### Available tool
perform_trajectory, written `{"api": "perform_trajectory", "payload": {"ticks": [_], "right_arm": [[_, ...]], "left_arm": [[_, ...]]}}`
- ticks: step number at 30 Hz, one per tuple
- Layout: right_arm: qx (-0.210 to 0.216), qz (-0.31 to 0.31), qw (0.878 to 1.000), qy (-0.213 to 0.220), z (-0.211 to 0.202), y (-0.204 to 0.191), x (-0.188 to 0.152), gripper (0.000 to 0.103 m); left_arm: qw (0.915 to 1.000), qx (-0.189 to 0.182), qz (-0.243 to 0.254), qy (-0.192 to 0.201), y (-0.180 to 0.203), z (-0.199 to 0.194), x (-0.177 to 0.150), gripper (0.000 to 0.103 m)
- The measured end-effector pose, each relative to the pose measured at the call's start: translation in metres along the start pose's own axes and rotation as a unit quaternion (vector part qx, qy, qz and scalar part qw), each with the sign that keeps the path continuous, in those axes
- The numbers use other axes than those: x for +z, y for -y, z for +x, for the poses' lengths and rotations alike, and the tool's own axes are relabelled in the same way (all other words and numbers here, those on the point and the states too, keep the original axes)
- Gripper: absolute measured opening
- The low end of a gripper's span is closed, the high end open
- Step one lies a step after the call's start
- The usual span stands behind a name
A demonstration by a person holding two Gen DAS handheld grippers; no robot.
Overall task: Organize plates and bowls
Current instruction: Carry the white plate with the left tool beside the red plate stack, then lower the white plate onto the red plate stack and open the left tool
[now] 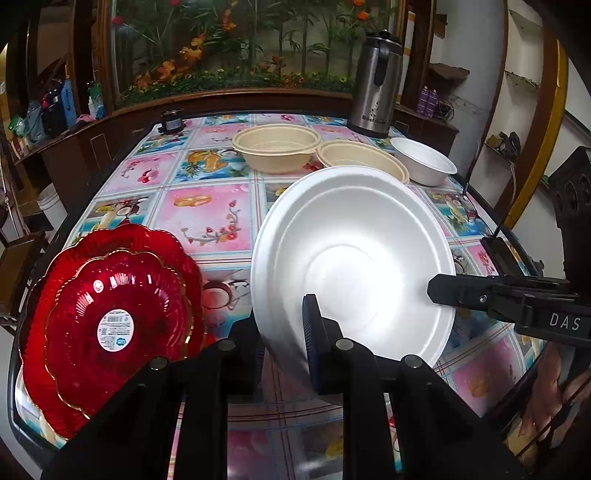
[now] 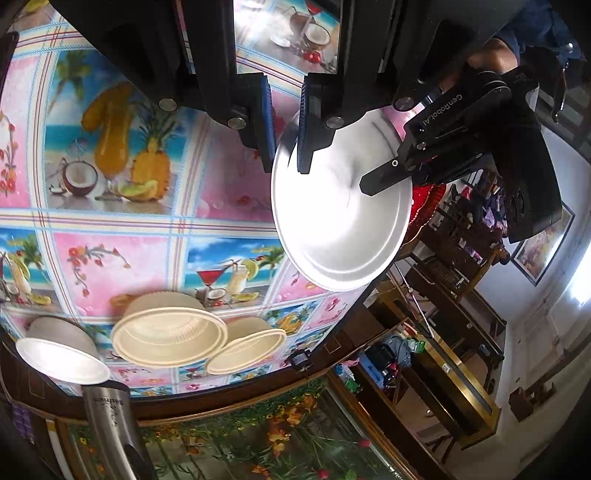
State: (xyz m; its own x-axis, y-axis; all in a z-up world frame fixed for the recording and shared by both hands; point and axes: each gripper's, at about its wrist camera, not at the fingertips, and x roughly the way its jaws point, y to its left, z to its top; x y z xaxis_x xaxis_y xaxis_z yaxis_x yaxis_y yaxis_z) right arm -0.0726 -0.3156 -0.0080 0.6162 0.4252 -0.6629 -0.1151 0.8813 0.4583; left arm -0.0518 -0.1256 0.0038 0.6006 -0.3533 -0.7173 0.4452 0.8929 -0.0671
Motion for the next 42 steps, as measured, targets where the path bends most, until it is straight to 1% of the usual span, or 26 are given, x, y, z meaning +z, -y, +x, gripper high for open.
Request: {"api": "perform_trajectory", "payload": {"ticks": [11, 15, 19, 25, 29, 33, 38, 42], "right_arm": [[0.011, -0.018, 1.0, 0.003, 0.01, -0.025, 0.01, 0.011], [0.021, -0.026, 0.999, 0.004, 0.016, -0.038, 0.019, 0.011], [0.033, -0.039, 0.999, -0.006, 0.031, -0.056, 0.026, 0.011], [0.052, -0.059, 0.996, -0.028, 0.066, -0.086, 0.034, 0.011], [0.07, -0.065, 0.994, -0.054, 0.093, -0.104, 0.039, 0.011], [0.086, -0.067, 0.991, -0.076, 0.117, -0.115, 0.04, 0.011], [0.106, -0.054, 0.987, -0.106, 0.145, -0.111, 0.037, 0.011], [0.111, -0.054, 0.986, -0.109, 0.154, -0.109, 0.034, 0.012]], "left_arm": [[0.9993, 0.013, -0.029, 0.018, -0.027, -0.011, 0.005, 0.016], [0.9984, 0.017, -0.047, 0.027, -0.043, -0.019, 0.007, 0.016], [0.9964, 0.038, -0.069, 0.033, -0.066, -0.025, 0.006, 0.016], [0.9912, 0.068, -0.108, 0.034, -0.104, -0.03, 0.0, 0.016], [0.9867, 0.084, -0.137, 0.024, -0.129, -0.03, -0.009, 0.016], [0.9816, 0.092, -0.168, -0.001, -0.149, -0.019, -0.018, 0.016], [0.9782, 0.104, -0.179, -0.017, -0.156, -0.01, -0.021, 0.016], [0.977, 0.111, -0.18, -0.025, -0.158, -0.004, -0.022, 0.017]]}}
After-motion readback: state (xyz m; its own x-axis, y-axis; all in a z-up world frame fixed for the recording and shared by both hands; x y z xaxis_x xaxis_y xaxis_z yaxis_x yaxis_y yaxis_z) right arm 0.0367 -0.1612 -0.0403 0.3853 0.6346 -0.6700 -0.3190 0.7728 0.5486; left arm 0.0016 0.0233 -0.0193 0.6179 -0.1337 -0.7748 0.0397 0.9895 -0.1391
